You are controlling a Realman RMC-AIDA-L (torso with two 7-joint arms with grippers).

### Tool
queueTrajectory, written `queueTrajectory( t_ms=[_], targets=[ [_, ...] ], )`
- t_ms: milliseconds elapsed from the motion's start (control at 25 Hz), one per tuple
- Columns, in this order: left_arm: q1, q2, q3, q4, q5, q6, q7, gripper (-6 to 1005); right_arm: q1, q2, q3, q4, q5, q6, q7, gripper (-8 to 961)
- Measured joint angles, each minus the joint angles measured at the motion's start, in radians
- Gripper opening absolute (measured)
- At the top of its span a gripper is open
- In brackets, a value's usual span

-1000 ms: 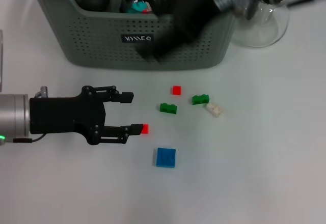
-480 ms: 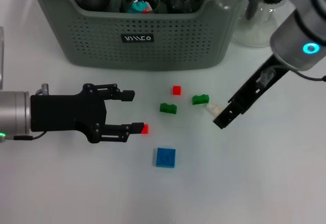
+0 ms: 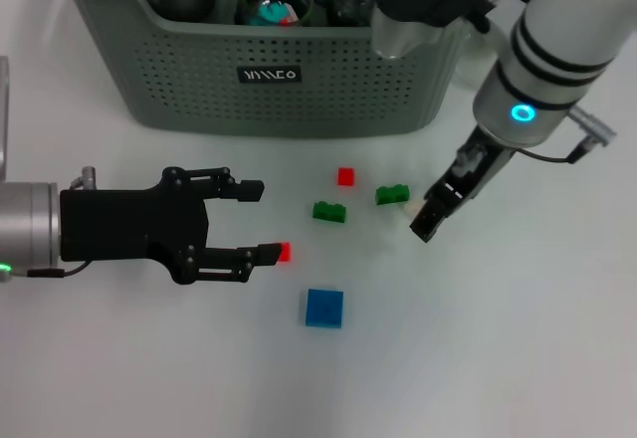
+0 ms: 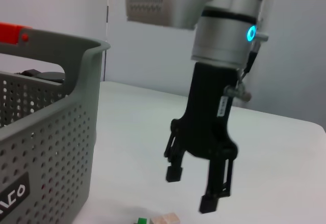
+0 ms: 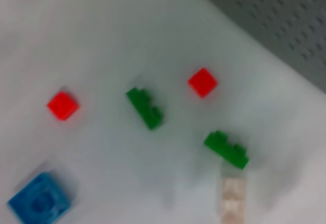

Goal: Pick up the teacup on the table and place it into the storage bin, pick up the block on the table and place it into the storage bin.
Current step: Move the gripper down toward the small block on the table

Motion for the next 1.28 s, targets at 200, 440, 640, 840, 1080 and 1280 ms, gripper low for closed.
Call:
queueTrajectory(
  t_ms=[200,440,640,840,1080,1280],
  targets=[
    [0.002,-0.001,0.0,0.0,0.0,-0.002,0.0,766,0.018,0.002,-0.028,0.064,0.007,0.088,0.001,867],
    [0.003,-0.003,0.001,0.0,0.0,-0.005,0.001,766,0.018,0.003,-0.058,0.091,0.034,0.147,-0.003,865],
    [0.001,-0.003,0.002,-0.001,0.0,-0.005,0.001,766,0.024,0.004,-0.079,0.128,0.05,0.186,-0.005,789],
    [0.001,-0.003,0.002,-0.001,0.0,-0.009,0.001,765,0.026,0.005,-0.097,0.147,0.05,0.223,-0.002,664],
    [-0.004,0.0,-0.001,-0.013,0.0,-0.01,0.001,765,0.027,0.008,-0.142,0.151,0.074,0.251,0.001,501],
    [-0.004,0.001,-0.003,-0.015,0.0,-0.01,0.001,765,0.027,0.008,-0.146,0.153,0.082,0.255,-0.002,418]
  ],
)
